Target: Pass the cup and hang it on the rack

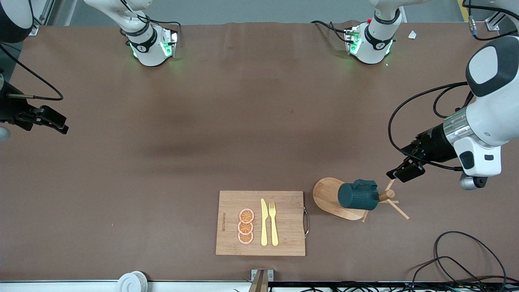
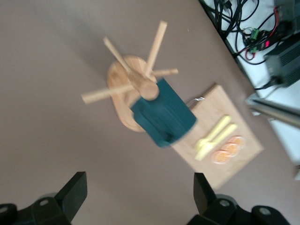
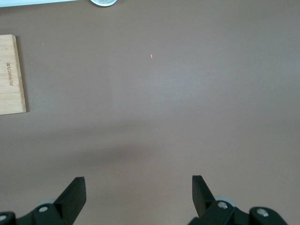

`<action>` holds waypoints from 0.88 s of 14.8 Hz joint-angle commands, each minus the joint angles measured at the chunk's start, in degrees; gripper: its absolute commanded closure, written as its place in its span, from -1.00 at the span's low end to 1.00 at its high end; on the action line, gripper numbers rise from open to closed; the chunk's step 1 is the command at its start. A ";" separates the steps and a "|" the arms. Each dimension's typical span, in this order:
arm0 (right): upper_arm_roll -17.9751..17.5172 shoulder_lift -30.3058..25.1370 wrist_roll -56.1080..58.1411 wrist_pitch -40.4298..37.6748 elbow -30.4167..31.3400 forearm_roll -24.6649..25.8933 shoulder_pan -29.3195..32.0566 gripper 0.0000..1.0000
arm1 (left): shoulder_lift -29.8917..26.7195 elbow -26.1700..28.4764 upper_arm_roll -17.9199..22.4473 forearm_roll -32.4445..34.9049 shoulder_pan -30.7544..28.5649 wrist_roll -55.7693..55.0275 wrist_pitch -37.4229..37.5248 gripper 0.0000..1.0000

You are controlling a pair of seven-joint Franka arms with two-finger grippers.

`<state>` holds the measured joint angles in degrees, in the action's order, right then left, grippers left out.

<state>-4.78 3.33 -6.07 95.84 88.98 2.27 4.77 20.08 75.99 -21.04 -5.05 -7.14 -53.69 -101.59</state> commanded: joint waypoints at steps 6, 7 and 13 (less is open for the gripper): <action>-0.32 -2.01 0.18 0.93 2.33 0.55 0.24 -1.00 | -11.18 3.98 5.81 4.17 1.77 27.37 7.72 -1.00; -0.32 -2.01 0.18 0.84 2.33 0.55 0.24 -1.00 | -14.07 5.99 7.92 4.09 2.30 30.97 9.11 -1.00; -0.32 -2.80 0.18 1.28 3.39 0.55 0.32 -1.00 | -22.00 9.78 12.16 3.82 2.48 44.72 16.60 -1.00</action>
<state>-4.78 3.28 -6.07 95.98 89.28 2.27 4.77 1.64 81.87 -9.33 -1.64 -5.00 -11.22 -84.86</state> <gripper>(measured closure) 0.000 0.000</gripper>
